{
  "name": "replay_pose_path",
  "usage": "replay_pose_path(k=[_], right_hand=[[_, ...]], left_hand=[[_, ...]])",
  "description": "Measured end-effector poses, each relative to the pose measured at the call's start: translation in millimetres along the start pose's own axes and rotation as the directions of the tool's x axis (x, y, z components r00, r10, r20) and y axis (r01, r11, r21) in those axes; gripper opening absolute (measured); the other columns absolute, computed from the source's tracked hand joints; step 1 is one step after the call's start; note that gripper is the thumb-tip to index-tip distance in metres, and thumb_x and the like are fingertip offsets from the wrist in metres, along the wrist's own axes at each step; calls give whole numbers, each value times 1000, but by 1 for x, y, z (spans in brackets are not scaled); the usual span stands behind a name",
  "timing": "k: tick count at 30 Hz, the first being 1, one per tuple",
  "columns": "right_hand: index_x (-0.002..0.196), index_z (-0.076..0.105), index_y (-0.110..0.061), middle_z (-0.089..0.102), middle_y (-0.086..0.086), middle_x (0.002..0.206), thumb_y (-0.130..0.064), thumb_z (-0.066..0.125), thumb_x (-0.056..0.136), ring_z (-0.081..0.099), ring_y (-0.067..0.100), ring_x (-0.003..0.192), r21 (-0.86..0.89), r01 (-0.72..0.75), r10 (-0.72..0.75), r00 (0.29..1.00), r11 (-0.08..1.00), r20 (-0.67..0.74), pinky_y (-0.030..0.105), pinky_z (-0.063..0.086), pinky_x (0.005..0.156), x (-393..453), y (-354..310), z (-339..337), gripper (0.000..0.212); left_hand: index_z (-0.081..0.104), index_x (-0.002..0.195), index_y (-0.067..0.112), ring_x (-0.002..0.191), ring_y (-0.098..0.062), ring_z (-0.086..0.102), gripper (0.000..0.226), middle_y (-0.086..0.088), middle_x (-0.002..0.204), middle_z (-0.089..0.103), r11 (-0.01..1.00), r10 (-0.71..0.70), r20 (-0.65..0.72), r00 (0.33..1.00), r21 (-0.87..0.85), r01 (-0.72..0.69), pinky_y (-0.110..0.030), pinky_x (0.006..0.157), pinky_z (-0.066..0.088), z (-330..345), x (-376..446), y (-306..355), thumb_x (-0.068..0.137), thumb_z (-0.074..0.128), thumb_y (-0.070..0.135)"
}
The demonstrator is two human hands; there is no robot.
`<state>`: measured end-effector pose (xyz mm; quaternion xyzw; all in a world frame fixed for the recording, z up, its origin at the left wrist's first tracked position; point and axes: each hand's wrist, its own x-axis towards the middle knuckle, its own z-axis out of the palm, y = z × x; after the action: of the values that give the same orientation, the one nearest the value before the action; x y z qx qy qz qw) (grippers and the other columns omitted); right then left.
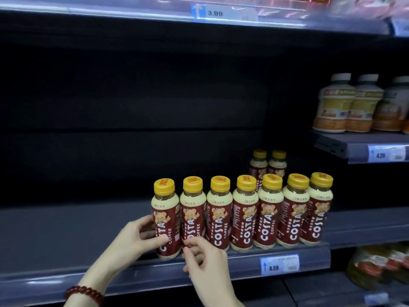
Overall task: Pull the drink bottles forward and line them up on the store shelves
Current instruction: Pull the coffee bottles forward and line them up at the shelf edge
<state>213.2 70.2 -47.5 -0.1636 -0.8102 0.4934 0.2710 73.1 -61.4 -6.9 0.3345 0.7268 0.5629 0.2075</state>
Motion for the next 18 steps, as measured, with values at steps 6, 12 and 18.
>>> replay_pose_path(k=[6, 12, 18], right_hand=[[93, 63, -36, 71, -4, 80, -24, 59, 91, 70, 11, 72, -8, 0, 0, 1000, 1000, -11, 22, 58, 66, 0, 1, -7, 13], [96, 66, -30, 70, -4, 79, -22, 59, 91, 69, 12, 71, -30, 11, -12, 1000, 999, -18, 22, 58, 66, 0, 1, -18, 11], [96, 65, -29, 69, -5, 81, -23, 60, 92, 69, 12, 71, -26, 18, -20, 999, 999, -42, 19, 56, 65, 2, -7, -33, 9]], left_hand=[[60, 113, 32, 109, -8, 65, 54, 15, 113, 70, 998, 14, -51, 999, -58, -17, -29, 92, 53, 10, -10, 0, 65, 83, 36], [44, 128, 41, 119, -4, 56, 65, 15, 130, 57, 997, 82, -209, 975, 19, -80, -36, 106, 42, 26, -20, 6, 77, 76, 16], [29, 147, 27, 130, -10, 43, 73, 7, 145, 42, 963, 258, -469, 845, 195, -185, -35, 109, 36, 36, -34, 48, 86, 66, 16]])
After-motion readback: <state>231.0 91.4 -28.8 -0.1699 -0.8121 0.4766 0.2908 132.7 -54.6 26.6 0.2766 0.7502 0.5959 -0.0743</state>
